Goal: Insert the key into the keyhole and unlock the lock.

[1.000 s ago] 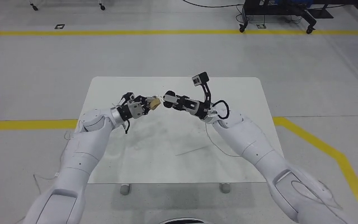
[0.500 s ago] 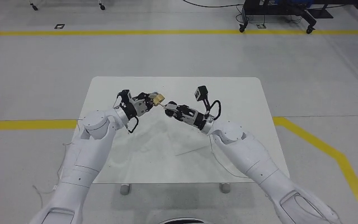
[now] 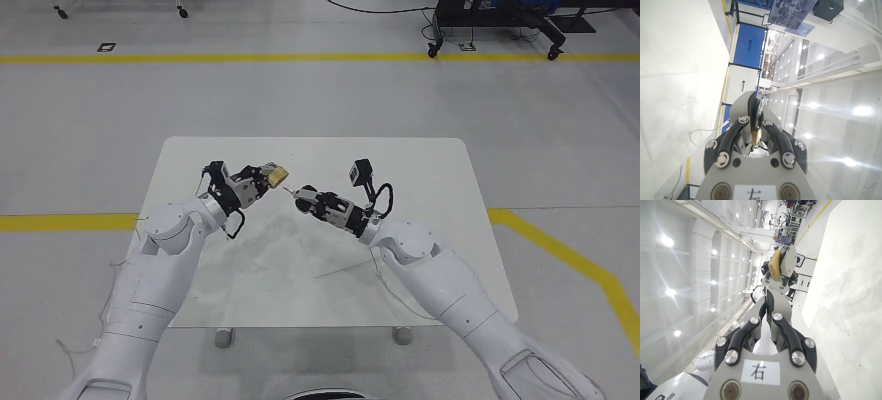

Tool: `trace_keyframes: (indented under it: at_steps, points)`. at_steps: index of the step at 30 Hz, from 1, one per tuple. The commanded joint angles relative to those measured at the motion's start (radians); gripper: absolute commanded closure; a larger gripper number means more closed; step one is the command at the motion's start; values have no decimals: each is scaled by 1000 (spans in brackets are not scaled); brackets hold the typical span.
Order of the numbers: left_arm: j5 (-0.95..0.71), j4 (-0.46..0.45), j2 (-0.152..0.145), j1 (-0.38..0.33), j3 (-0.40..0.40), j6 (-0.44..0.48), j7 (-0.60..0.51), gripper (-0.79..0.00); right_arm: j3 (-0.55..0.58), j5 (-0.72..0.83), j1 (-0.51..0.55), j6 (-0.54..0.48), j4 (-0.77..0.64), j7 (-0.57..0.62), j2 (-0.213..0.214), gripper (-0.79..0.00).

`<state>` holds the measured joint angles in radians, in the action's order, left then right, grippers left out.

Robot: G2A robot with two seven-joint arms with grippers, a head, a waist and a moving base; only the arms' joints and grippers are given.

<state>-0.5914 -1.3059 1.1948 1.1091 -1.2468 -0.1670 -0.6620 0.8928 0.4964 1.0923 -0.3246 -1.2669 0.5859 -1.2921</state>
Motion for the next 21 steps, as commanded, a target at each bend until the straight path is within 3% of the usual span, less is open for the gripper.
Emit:
trace_keyframes:
  at_steps: [1, 5, 10, 21]
  points:
    - [11, -1, 1, -3, 5, -4, 14, 0, -3, -1, -2, 4, 0, -4, -3, 0]
    - [20, -5, 3, -6, 9, 4, 31, 0, -2, -20, -7, 6, 6, -48, -10, 0]
    - [66, -23, 2, 2, 8, 62, 70, 0, -3, -5, -12, 33, 17, -34, -16, 0]
    - [108, -33, 3, 4, 9, 92, 83, 0, 7, 6, -19, 30, 30, -14, -27, 0]
